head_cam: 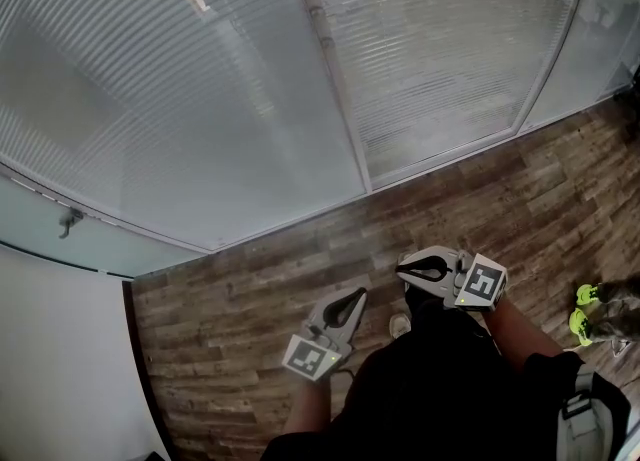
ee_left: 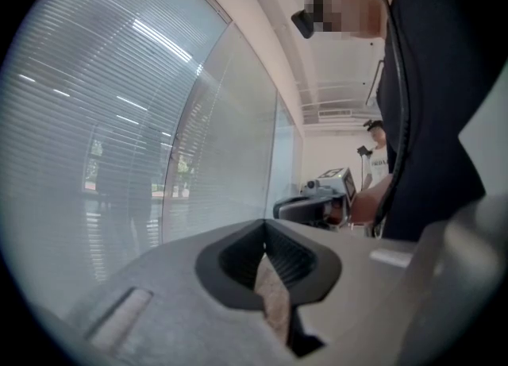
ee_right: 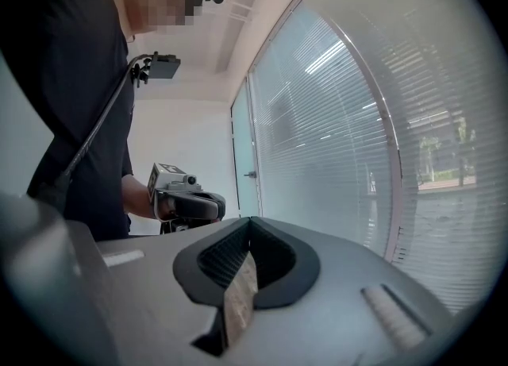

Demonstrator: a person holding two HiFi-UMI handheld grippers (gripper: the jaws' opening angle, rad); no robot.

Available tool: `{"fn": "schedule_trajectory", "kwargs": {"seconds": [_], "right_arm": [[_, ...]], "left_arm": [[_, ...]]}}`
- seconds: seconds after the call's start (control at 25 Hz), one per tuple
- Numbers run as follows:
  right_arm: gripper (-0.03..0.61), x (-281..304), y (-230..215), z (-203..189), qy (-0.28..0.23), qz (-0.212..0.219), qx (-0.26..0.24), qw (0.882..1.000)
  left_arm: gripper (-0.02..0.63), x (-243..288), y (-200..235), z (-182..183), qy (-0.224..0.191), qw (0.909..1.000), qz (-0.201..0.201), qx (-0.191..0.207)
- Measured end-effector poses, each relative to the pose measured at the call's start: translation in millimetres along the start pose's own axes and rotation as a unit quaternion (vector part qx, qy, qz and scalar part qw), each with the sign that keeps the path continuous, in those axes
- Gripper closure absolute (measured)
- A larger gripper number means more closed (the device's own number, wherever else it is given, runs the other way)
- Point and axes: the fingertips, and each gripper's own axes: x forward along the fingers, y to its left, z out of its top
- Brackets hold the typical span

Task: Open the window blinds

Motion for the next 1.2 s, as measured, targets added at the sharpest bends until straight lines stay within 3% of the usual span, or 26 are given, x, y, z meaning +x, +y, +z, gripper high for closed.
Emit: {"fn": "schedule_trajectory", "kwargs": {"seconds": [0.36,0.52,0.8,1.2], "right_arm": [[0.572,10.6,-57.3,1.5,-0.003,0.021,0.005,1.000],[0.572,22.5,-96.8,10.1,-0.004,0.028,-0.009,1.000],[0.572,25.0,-158.1,24.3,-0.011,0.029,-0.022,0.999],[0.572,31.8,-201.5,47.9,-0.026,0.049,-0.021,0.998]], "left_arm": [[0.609,39.9,35.5,10.8,0.001,0.9998,0.018,0.003],[0.609,59.9,67.5,20.7,-0.003,0.9994,0.030,-0.016],[0.609,95.6,110.3,43.2,-0.006,0.9990,0.045,0.008],[0.609,122.4,131.4,68.8,0.011,0.9973,0.066,0.030]]}}
